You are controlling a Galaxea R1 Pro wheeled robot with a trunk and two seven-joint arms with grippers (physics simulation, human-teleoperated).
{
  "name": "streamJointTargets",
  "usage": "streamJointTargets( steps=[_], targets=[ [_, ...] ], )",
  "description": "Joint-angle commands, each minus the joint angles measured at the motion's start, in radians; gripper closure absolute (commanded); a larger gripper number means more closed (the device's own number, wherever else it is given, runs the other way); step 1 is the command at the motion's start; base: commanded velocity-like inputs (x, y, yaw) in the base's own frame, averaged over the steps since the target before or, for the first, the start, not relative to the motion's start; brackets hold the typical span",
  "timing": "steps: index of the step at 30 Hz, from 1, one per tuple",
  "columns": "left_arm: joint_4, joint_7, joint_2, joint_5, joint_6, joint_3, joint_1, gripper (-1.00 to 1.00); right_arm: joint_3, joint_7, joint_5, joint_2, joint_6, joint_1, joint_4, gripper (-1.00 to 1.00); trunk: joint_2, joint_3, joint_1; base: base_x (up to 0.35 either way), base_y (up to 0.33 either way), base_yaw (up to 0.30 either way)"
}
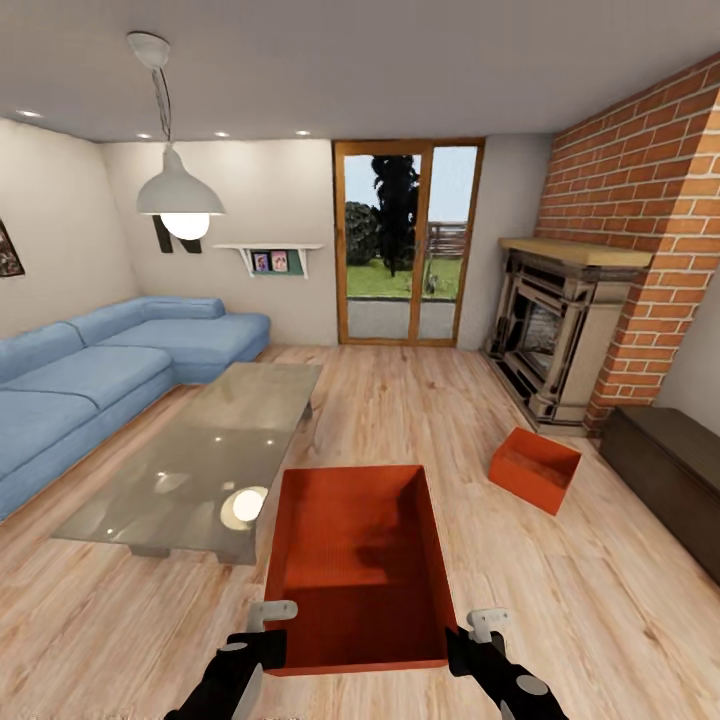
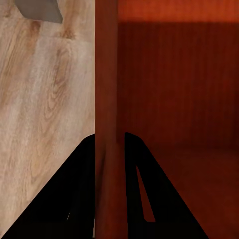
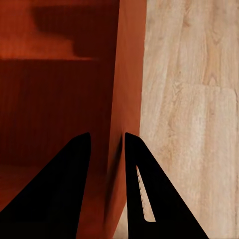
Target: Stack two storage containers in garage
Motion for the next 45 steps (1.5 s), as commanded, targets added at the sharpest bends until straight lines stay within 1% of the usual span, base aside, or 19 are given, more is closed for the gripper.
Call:
streamJointTargets(
  steps=[1, 45],
  targets=[
    [-0.001, 0.009, -0.002, -0.015, 0.008, -0.005, -0.001, 1.0, 0.032, -0.004, -0.004, 0.0, 0.004, 0.0, -0.001, 1.0, -0.002, -0.002, 0.001, 0.0, 0.0, 0.295],
    [-0.001, 0.009, -0.001, -0.015, 0.008, -0.005, -0.001, 1.0, 0.032, -0.004, -0.003, 0.0, 0.004, 0.0, -0.001, 1.0, -0.002, -0.007, 0.001, 0.0, 0.0, 0.291]
  ],
)
